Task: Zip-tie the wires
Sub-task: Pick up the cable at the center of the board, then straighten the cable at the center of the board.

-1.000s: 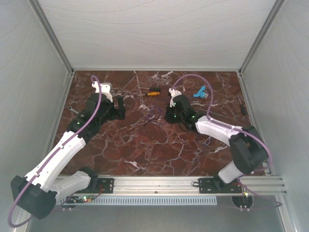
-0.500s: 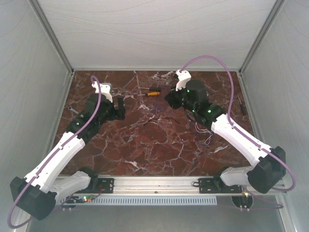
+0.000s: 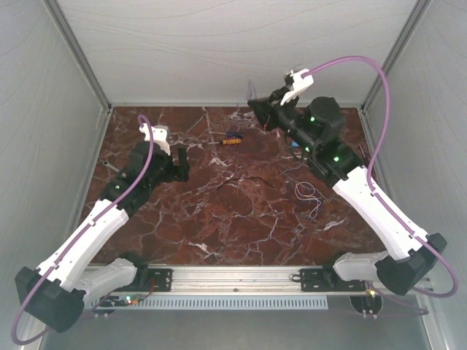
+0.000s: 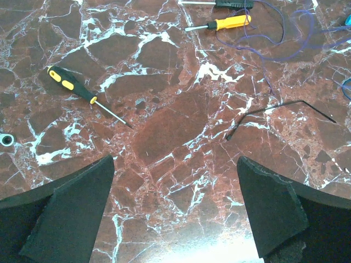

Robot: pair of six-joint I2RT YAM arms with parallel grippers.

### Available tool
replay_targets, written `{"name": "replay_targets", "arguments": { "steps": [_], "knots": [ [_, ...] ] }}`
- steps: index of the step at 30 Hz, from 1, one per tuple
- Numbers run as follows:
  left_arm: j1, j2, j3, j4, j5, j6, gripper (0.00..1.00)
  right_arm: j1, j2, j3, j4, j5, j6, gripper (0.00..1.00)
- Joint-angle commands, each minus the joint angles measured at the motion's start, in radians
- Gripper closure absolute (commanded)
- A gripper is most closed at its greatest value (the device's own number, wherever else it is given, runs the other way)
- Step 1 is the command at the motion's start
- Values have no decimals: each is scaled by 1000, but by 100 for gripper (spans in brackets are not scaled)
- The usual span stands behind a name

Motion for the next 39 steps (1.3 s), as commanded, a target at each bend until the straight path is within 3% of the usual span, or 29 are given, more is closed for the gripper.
{"name": "replay_targets", "arguments": {
  "steps": [1, 6, 9, 14, 22, 29, 39],
  "knots": [
    [3, -23, 5, 40, 6, 15, 7, 8, 28, 149, 163, 66, -11, 100],
    [3, -31, 1, 45, 9, 17, 7, 12, 55, 124, 326, 128, -70, 100],
    [2, -39, -4, 51, 31, 24, 7, 10, 93, 128, 237, 119, -67, 100],
    [2, -61, -14, 76, 143, 44, 7, 11, 37, -8, 332, 104, -34, 100],
    [2, -141, -50, 153, 357, 76, 6, 11, -24, -31, 266, 22, -47, 100],
    [2, -189, -51, 250, 513, 17, 5, 11, -138, -122, 206, -7, -88, 100],
    [2, -61, 202, 328, 686, -68, 6, 10, -291, -229, 139, -123, -80, 100]
  ]
}}
